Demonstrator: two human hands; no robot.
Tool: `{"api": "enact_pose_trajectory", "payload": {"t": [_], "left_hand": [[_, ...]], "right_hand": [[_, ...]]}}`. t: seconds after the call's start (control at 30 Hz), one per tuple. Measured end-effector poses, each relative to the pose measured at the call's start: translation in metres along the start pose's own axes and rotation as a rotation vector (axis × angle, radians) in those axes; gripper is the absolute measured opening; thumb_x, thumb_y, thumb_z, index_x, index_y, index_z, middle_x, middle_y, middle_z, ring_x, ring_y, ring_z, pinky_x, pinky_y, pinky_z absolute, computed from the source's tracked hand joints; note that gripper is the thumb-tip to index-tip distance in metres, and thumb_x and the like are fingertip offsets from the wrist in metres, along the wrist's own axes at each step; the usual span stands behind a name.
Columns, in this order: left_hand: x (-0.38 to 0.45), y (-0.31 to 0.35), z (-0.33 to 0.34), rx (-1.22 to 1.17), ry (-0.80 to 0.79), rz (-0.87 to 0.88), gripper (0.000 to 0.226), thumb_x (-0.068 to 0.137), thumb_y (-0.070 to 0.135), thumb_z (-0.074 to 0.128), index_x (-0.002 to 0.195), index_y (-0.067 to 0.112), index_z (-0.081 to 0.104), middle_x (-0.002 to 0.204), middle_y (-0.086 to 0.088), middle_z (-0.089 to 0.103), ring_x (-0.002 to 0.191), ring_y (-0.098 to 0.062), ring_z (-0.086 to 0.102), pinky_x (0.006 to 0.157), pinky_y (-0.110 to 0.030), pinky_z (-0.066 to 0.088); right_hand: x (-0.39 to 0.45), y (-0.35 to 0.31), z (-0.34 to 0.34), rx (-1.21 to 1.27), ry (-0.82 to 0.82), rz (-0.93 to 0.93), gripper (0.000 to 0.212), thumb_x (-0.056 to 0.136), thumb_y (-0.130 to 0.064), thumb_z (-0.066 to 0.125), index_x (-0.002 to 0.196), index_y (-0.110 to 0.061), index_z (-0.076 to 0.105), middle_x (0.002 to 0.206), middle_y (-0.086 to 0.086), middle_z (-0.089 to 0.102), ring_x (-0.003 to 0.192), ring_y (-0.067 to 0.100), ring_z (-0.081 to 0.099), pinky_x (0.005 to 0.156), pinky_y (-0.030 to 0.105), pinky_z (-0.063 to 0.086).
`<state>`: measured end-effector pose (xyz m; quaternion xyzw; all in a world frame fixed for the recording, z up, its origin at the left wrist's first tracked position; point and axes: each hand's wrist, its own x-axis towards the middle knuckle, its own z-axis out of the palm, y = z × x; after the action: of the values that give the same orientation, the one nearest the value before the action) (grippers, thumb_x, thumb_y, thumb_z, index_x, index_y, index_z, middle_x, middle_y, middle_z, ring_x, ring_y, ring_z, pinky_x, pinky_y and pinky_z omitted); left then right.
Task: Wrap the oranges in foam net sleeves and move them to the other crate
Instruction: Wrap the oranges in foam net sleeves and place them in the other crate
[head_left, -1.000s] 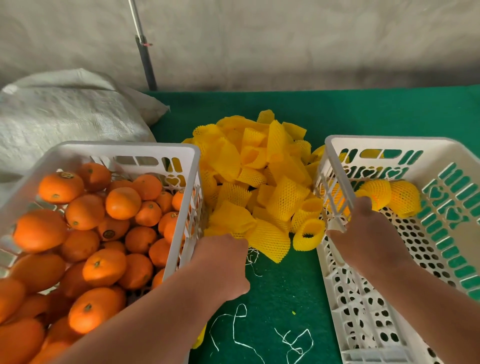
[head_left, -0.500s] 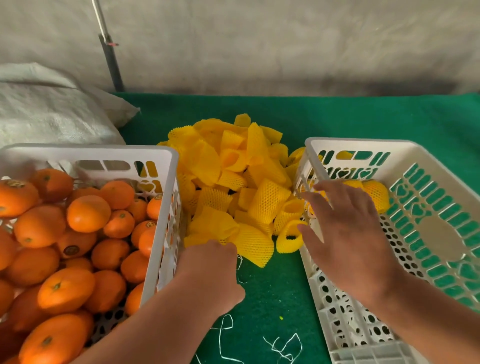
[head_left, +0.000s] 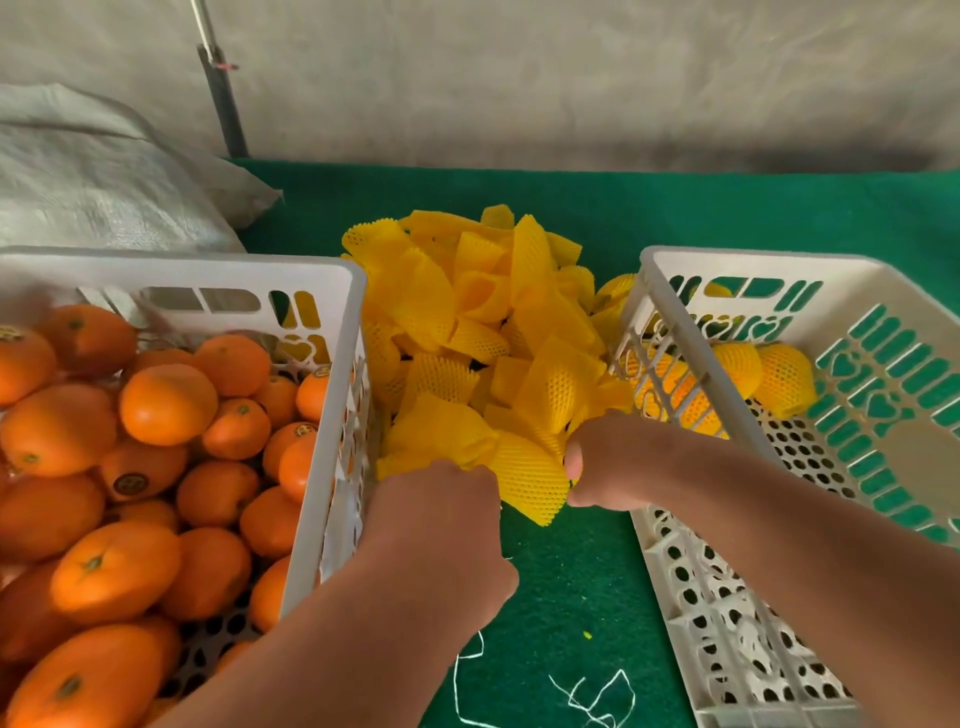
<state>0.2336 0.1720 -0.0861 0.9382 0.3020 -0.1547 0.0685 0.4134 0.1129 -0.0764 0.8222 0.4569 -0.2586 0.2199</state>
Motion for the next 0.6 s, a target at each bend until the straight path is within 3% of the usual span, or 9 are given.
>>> {"api": "enact_pose_trajectory", "payload": {"t": [0.07, 0.13, 0.23, 0.33, 0.43, 0.6], "left_hand": [[0.0, 0.0, 0.0, -0.005, -0.003, 0.002, 0.052, 0.089, 0.058, 0.06, 0.129, 0.029, 0.045, 0.081, 0.008, 0.027, 0.075, -0.018, 0.038, 0.065, -0.034, 0.034], [0.0, 0.0, -0.001, -0.011, 0.01, -0.01, 0.05, 0.089, 0.058, 0.058, 0.127, 0.03, 0.043, 0.081, 0.008, 0.026, 0.073, -0.017, 0.037, 0.066, -0.035, 0.035], [0.0, 0.002, -0.005, -0.036, 0.051, -0.016, 0.048, 0.091, 0.057, 0.055, 0.128, 0.03, 0.039, 0.085, 0.006, 0.028, 0.07, -0.016, 0.04, 0.066, -0.035, 0.037], [0.0, 0.002, -0.008, -0.084, 0.1, 0.004, 0.053, 0.091, 0.057, 0.056, 0.13, 0.031, 0.033, 0.096, 0.003, 0.029, 0.081, -0.019, 0.052, 0.066, -0.035, 0.044], [-0.001, 0.002, -0.011, -0.124, 0.166, 0.044, 0.05, 0.089, 0.055, 0.057, 0.125, 0.031, 0.032, 0.1, 0.005, 0.03, 0.079, -0.016, 0.05, 0.062, -0.033, 0.045], [-0.006, 0.01, -0.017, -0.204, 0.209, 0.199, 0.054, 0.079, 0.062, 0.055, 0.123, 0.041, 0.032, 0.139, 0.014, 0.034, 0.08, -0.016, 0.048, 0.054, -0.028, 0.034]], "right_hand": [[-0.003, 0.005, -0.003, 0.088, 0.01, -0.003, 0.039, 0.102, -0.036, 0.064, 0.136, -0.018, 0.065, 0.14, 0.005, 0.061, 0.123, 0.026, 0.06, 0.094, 0.035, 0.054], [-0.001, 0.011, -0.005, 0.187, 0.054, 0.0, 0.041, 0.099, -0.039, 0.068, 0.135, -0.019, 0.066, 0.135, 0.005, 0.063, 0.114, 0.024, 0.064, 0.077, 0.028, 0.047], [0.008, 0.022, -0.009, 0.33, 0.277, 0.011, 0.035, 0.095, -0.043, 0.07, 0.107, -0.01, 0.076, 0.099, 0.011, 0.074, 0.088, 0.026, 0.07, 0.06, 0.029, 0.043], [0.012, 0.026, -0.01, 0.447, 0.582, 0.011, 0.04, 0.096, -0.053, 0.066, 0.086, -0.014, 0.07, 0.079, 0.004, 0.068, 0.073, 0.018, 0.064, 0.055, 0.026, 0.04], [0.011, 0.021, -0.011, 0.684, 0.849, -0.079, 0.044, 0.099, -0.055, 0.06, 0.073, -0.02, 0.058, 0.06, -0.002, 0.052, 0.055, 0.015, 0.05, 0.05, 0.031, 0.032], [0.003, 0.02, -0.019, 1.017, 0.954, -0.118, 0.048, 0.103, -0.054, 0.055, 0.072, -0.017, 0.057, 0.053, -0.007, 0.042, 0.049, 0.01, 0.039, 0.052, 0.03, 0.031]]}}
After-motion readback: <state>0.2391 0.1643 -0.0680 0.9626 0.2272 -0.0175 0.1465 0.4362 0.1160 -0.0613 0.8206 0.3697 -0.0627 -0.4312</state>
